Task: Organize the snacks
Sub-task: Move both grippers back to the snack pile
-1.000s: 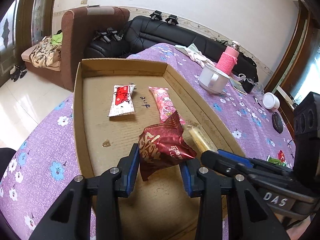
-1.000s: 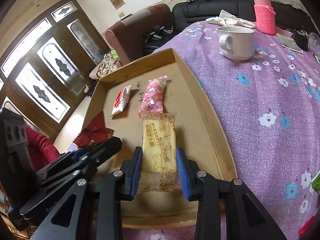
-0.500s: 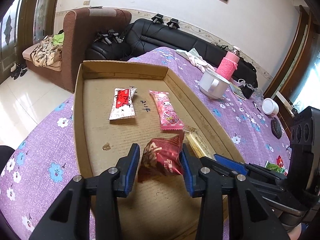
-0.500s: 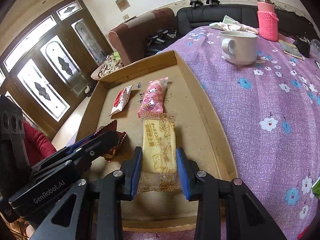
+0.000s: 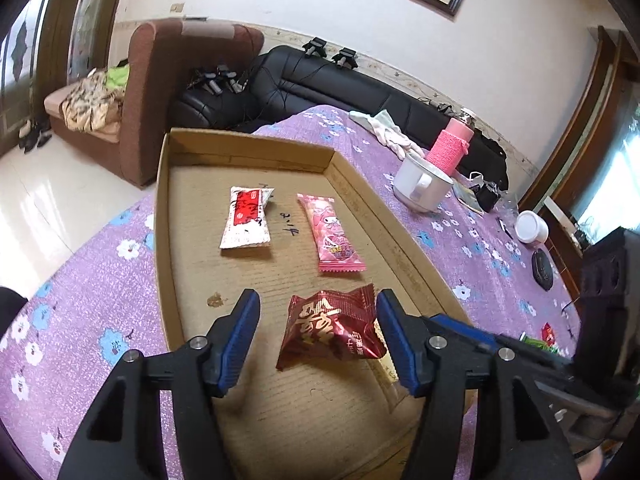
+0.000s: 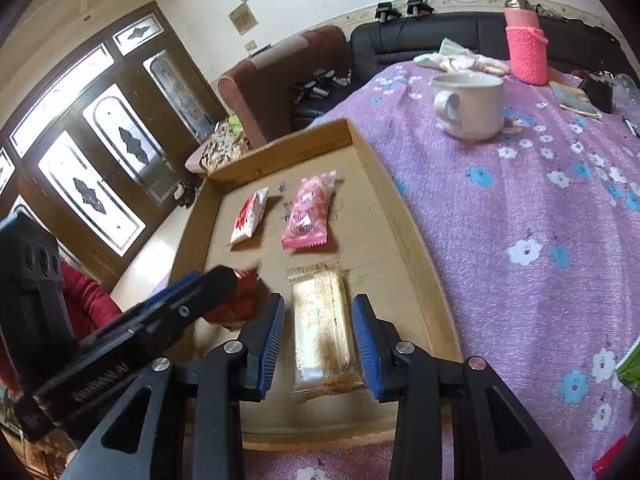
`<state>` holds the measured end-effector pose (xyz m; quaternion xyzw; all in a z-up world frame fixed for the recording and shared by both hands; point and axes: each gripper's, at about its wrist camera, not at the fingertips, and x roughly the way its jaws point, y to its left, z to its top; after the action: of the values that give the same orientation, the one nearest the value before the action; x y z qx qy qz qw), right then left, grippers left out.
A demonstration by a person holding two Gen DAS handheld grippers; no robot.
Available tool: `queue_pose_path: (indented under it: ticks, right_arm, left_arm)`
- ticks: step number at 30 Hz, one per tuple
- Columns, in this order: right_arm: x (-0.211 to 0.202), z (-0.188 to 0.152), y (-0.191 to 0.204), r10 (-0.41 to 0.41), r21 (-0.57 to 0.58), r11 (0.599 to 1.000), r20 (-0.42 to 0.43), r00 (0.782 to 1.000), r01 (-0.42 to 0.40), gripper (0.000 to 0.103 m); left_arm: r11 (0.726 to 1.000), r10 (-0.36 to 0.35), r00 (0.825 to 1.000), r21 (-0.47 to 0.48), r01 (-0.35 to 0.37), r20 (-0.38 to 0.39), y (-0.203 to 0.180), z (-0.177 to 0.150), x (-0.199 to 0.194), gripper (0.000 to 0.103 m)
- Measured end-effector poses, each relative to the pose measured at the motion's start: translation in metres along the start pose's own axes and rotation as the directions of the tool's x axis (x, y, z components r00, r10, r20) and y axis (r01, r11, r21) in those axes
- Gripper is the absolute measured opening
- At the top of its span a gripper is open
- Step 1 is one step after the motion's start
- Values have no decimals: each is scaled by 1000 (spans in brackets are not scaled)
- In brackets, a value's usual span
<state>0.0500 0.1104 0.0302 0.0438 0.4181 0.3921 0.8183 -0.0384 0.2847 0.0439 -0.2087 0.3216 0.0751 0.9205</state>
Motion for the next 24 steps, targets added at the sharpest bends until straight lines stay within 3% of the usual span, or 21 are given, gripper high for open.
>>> queue_pose_path:
  ticks: [7,14,17,24]
  right_arm:
    - [-38,-4,-5,17,47,999,17,1000,-17,39]
    - [-80,-34,-23,18,66,998,10,1000,-19,39]
    - [-100,-48,-43,-1,73,997,14,1000,0,39]
    - [-162,-70,-128,-71,191,980,80,994,54,38]
  left_arm:
    - [1000,-2,998,30,1,60,-6,-1,-13,60]
    - [996,26,991,78,-37,135,-16,-4,-30,60]
    - [992,42,989,114,-58,143,-27,-9,-37,60]
    - [968,-51,994,249,25,97,-80,-21,-57,61]
